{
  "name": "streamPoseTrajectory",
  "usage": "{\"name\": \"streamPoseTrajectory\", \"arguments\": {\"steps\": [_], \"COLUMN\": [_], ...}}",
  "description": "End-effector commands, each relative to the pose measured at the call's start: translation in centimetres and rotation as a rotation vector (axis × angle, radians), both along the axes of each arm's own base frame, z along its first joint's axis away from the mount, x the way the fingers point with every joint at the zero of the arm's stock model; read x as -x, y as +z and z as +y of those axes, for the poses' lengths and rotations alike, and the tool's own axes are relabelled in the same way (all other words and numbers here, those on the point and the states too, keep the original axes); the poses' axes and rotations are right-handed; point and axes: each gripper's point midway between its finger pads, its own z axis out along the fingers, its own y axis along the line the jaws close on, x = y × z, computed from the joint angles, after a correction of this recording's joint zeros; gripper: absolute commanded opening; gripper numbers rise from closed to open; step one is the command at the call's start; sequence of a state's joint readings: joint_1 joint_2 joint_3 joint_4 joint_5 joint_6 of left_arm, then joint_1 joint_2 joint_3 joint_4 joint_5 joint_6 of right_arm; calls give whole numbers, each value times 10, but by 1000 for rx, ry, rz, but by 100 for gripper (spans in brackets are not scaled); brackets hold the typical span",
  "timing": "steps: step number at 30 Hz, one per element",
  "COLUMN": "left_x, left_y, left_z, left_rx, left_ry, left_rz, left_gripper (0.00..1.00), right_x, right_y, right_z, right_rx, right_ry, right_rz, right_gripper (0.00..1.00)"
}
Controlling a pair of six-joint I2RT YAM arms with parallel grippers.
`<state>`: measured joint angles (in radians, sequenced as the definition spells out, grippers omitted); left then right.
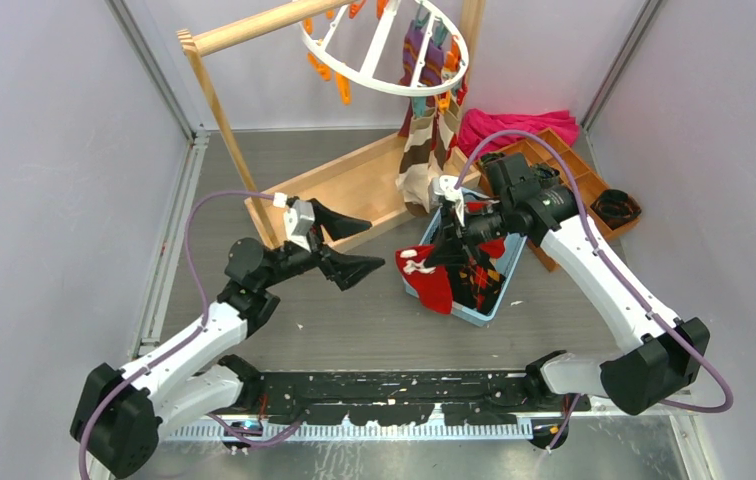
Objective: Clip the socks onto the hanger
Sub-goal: Adjust the sock.
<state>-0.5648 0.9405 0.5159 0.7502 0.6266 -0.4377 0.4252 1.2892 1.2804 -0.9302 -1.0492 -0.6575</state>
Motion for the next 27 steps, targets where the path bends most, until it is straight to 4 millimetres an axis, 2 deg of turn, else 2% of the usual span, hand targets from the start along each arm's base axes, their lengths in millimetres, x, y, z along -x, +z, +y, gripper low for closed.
{"name": "streamPoseTrajectory", "arguments": {"steps": [1, 4, 7, 9, 16, 17, 19, 20, 25, 27], "left_x": [36, 38, 32, 27, 20, 20, 18, 16, 9, 7], "left_y": [18, 10, -8, -14, -14, -14, -13, -14, -10, -10], "left_z": [-13, -27, -46, -55, -71, -72, -72, -71, -61, -60], "left_rx": [5, -26, -97, -124, -128, -125, -120, -118, -64, -50], "left_ry": [-180, -206, -184, -163, -147, -147, -131, -112, 26, 73], "left_rz": [-175, -183, -168, -165, -156, -156, -145, -139, -130, -123], "left_gripper": [86, 83, 78, 74, 45, 34, 2, 1, 0, 0], "right_x": [3, 3, 4, 5, 0, -2, -7, -9, -26, -33], "right_y": [22, 22, 22, 21, 20, 20, 20, 21, 31, 34], "right_z": [-3, -3, -3, -2, -2, -2, -1, 0, 5, 9], "right_rx": [-28, -30, -35, -36, -32, -27, -25, -24, -42, -57], "right_ry": [34, 33, 39, 41, 22, 8, -18, -36, -149, -191], "right_rz": [-114, -118, -113, -114, -116, -110, -103, -96, -43, -18], "right_gripper": [1, 1, 1, 1, 1, 1, 2, 3, 25, 26]}}
